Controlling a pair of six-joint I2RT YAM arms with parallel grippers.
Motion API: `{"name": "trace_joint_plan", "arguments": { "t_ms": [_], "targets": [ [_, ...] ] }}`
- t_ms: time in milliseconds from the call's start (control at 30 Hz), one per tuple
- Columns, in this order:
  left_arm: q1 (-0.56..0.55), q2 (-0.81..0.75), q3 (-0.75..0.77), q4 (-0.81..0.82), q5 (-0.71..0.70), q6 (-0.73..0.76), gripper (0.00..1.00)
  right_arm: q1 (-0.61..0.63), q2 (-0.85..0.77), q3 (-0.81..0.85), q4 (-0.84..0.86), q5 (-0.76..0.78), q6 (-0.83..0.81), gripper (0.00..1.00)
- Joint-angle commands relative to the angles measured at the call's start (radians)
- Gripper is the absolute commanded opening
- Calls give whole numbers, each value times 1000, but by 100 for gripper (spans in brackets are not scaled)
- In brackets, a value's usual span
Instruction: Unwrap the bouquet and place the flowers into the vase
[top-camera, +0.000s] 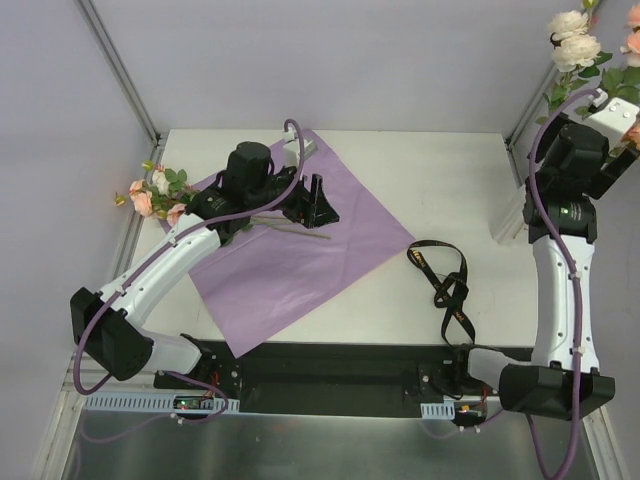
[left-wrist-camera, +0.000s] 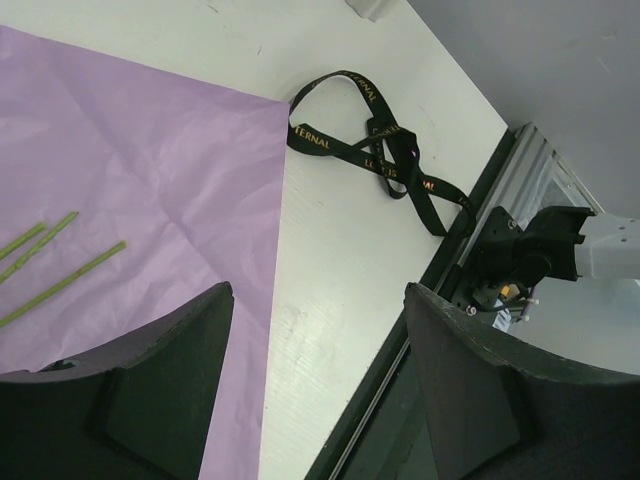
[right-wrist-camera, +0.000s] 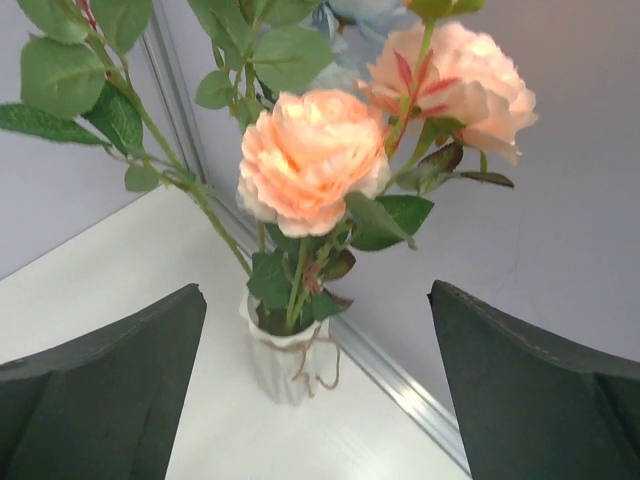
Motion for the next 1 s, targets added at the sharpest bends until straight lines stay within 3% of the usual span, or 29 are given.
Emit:
{"name": "trace_joint_plan", "arguments": {
  "t_ms": [0, 300, 667, 833, 967],
  "targets": [
    [13, 10, 11, 10, 15, -12, 68, -3, -80, 3, -152, -25, 178, 96],
    [36, 19, -3, 10, -54, -23, 69, 39, -328, -132, -354, -54, 281, 97],
    [107, 67, -29, 11, -214, -61, 68, 121, -497, -278, -494, -353, 373, 97],
    [125, 68, -64, 10, -412, -190, 68, 262, -545, -379, -485, -447, 387, 97],
    [228, 62, -130, 11, -391, -391, 67, 364, -575, -468, -465, -453, 363, 97]
  ]
}}
